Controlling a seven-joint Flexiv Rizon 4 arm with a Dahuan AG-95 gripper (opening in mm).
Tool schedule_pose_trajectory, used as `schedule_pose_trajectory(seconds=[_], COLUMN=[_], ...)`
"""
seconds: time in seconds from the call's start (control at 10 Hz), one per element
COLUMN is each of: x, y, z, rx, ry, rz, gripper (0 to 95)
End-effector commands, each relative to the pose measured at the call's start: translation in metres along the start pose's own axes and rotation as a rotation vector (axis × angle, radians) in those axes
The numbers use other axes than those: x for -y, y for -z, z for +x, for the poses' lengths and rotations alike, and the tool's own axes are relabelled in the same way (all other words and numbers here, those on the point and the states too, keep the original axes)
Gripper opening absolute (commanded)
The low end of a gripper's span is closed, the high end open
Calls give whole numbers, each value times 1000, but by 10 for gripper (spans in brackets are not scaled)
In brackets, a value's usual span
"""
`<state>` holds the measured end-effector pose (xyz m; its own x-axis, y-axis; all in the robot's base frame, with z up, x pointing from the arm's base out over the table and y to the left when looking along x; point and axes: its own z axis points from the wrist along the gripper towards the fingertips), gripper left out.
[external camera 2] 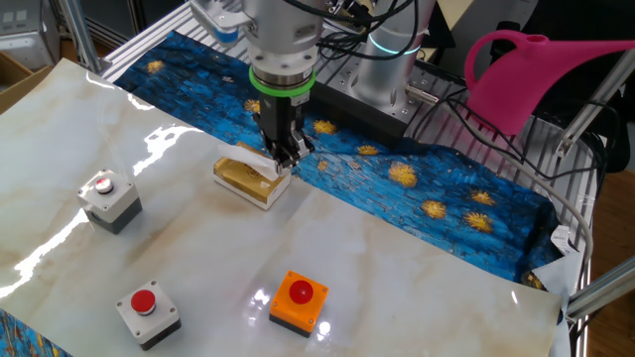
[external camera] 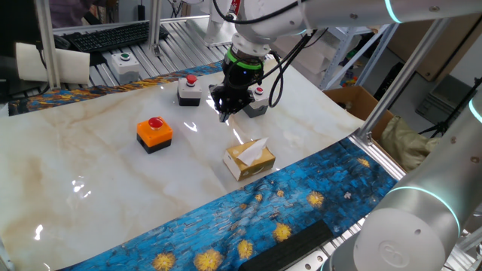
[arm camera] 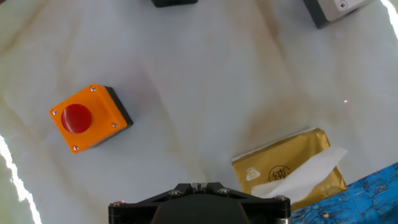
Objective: Press three buttons from left to right in sequence
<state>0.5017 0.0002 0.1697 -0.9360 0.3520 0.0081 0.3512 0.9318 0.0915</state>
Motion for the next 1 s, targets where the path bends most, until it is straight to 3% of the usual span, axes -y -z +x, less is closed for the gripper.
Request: schedule_pose_trajectory(seconds=[0.1,0.7,1.0], x=[1,1,1], y=[0,0,0], z=[1,1,1], rx=[5,-8,-10], ry=[21,72,143], rz=[0,3,5], gripper=[0,0,0])
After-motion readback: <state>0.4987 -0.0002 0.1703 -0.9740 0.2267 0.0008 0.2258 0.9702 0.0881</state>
